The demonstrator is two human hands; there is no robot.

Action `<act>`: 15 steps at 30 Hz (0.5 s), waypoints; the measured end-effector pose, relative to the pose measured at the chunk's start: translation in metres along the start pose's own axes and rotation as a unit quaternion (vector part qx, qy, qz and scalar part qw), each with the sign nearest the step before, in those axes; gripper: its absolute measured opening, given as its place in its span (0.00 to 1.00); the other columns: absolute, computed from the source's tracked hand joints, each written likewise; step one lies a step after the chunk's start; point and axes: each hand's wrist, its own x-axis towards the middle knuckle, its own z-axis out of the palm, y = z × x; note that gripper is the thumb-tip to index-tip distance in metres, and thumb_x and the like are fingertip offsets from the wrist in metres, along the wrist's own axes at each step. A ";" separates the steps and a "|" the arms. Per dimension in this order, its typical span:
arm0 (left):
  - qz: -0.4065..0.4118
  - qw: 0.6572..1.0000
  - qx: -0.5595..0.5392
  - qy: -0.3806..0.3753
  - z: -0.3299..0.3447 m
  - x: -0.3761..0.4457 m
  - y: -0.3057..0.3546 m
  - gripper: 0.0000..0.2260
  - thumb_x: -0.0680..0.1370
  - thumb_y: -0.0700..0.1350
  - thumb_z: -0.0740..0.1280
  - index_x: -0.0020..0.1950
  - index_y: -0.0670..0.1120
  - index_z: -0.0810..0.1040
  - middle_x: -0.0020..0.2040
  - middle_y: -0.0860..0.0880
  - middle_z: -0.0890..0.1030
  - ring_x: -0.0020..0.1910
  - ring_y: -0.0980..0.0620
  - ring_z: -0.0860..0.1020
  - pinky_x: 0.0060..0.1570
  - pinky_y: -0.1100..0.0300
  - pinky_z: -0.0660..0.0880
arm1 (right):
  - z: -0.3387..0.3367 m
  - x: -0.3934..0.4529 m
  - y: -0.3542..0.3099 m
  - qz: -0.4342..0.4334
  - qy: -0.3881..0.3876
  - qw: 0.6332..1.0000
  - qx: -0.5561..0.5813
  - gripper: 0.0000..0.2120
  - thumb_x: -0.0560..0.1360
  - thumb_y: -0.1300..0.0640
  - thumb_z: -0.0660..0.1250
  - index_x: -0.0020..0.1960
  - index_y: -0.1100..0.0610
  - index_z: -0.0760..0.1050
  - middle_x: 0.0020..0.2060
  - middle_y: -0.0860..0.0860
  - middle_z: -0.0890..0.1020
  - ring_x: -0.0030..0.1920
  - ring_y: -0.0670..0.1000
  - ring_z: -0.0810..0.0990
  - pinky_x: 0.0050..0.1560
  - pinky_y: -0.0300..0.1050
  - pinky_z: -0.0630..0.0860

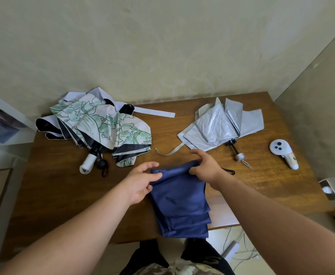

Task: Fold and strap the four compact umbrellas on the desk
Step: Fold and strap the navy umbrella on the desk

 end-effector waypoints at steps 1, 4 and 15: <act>-0.001 1.000 0.003 -0.005 -0.001 -0.001 -0.001 0.19 0.77 0.30 0.73 0.58 0.53 0.84 0.56 0.48 0.79 0.38 0.55 0.75 0.30 0.62 0.67 | -0.001 -0.001 0.001 -0.004 -0.004 1.000 0.030 0.31 0.71 0.70 0.71 0.70 0.47 0.75 0.46 0.56 0.80 0.41 0.52 0.79 0.41 0.46 0.78; 0.002 1.000 0.008 -0.019 -0.002 -0.005 -0.001 0.20 0.77 0.29 0.72 0.60 0.53 0.84 0.53 0.48 0.80 0.36 0.56 0.76 0.30 0.62 0.66 | -0.003 0.000 0.002 0.027 -0.011 0.990 0.136 0.25 0.72 0.70 0.73 0.63 0.48 0.79 0.50 0.56 0.79 0.46 0.54 0.80 0.47 0.46 0.80; -0.006 1.000 0.026 -0.015 -0.001 -0.011 0.001 0.27 0.77 0.26 0.68 0.62 0.56 0.84 0.56 0.47 0.85 0.36 0.55 0.81 0.31 0.61 0.67 | 0.001 0.000 0.003 0.011 -0.018 0.996 0.085 0.23 0.75 0.72 0.69 0.65 0.51 0.78 0.51 0.53 0.79 0.49 0.50 0.79 0.48 0.42 0.79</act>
